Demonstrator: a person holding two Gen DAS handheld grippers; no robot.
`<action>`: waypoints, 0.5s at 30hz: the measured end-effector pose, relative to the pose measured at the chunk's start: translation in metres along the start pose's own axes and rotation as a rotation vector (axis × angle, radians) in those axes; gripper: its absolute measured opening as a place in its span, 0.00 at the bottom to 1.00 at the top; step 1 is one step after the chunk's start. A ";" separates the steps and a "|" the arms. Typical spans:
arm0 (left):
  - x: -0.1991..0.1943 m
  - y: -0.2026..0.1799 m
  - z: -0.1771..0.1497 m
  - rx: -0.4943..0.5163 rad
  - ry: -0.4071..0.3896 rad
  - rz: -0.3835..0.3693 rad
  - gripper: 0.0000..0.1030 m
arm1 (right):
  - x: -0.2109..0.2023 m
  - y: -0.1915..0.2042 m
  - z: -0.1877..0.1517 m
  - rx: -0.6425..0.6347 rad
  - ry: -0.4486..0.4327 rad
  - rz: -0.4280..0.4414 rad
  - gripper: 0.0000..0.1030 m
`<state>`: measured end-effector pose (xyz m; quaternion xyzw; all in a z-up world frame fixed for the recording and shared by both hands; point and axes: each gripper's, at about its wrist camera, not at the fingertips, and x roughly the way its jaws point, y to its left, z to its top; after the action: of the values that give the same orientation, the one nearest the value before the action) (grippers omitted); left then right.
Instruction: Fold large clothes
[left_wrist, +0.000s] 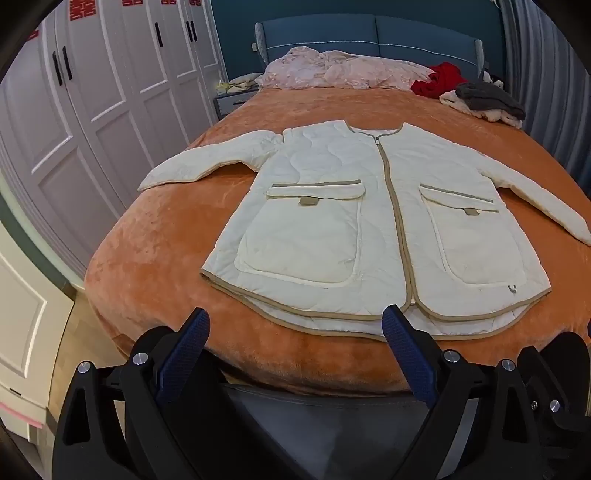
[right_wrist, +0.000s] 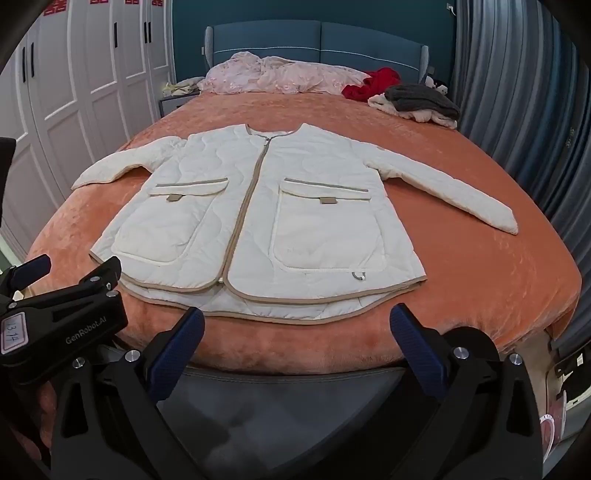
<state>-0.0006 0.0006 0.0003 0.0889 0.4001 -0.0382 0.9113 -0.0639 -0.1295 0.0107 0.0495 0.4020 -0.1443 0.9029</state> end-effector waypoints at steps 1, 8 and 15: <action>0.000 0.001 0.000 -0.002 0.001 -0.002 0.90 | 0.000 0.001 0.000 -0.007 0.006 -0.006 0.95; -0.002 -0.005 0.002 0.010 0.027 0.010 0.90 | -0.002 0.001 0.004 -0.005 0.009 0.000 0.95; 0.000 -0.001 0.003 0.004 0.038 -0.008 0.90 | -0.004 0.003 0.004 -0.009 -0.005 -0.004 0.95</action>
<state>0.0020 -0.0011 0.0022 0.0900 0.4177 -0.0410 0.9032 -0.0625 -0.1271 0.0163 0.0442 0.4005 -0.1442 0.9038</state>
